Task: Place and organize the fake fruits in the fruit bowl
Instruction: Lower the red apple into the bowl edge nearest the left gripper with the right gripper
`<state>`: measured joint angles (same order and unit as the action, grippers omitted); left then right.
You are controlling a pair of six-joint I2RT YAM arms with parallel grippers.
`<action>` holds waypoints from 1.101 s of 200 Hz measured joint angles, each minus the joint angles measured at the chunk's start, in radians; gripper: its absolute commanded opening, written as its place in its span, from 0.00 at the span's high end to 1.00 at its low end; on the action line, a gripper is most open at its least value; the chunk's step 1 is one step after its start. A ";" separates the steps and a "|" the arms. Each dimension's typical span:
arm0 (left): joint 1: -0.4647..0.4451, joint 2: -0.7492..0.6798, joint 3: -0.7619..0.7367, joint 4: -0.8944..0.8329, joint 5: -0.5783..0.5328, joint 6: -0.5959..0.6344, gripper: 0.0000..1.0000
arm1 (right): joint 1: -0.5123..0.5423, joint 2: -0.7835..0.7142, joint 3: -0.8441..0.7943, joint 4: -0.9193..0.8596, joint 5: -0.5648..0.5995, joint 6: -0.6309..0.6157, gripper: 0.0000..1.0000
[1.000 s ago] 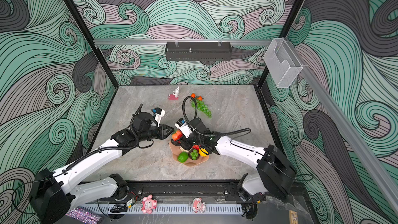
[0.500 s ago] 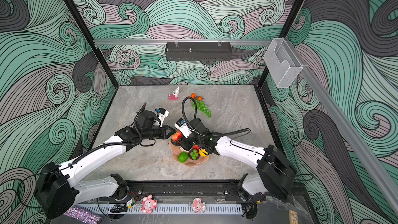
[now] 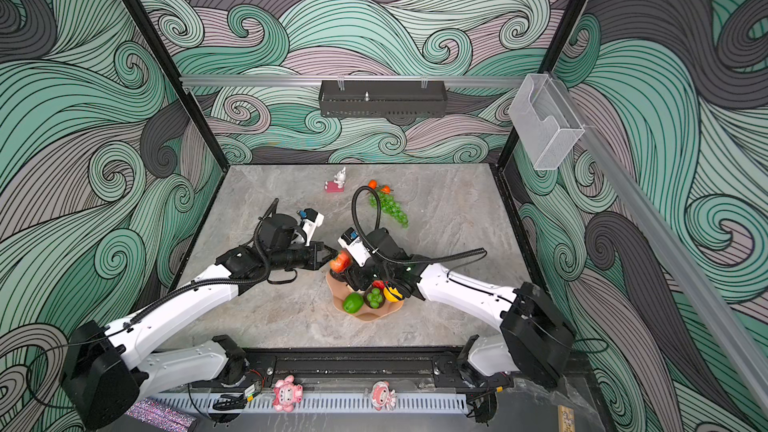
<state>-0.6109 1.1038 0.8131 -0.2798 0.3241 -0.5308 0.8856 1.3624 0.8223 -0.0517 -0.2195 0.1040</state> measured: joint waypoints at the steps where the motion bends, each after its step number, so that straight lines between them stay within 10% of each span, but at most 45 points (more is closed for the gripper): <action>1: 0.000 -0.005 -0.001 -0.001 -0.003 0.001 1.00 | 0.000 -0.003 0.000 -0.002 0.000 0.002 0.25; 120: -0.321 -0.236 -0.165 -0.033 -0.421 0.120 1.00 | 0.000 -0.349 -0.152 -0.106 0.116 0.031 0.08; 220: -0.335 -0.183 -0.218 0.026 -0.455 0.064 1.00 | 0.000 -0.369 -0.167 -0.120 0.187 0.035 0.05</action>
<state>-0.9459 0.9203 0.5953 -0.2535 -0.1314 -0.4664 0.8856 0.9939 0.6556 -0.1719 -0.0330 0.1394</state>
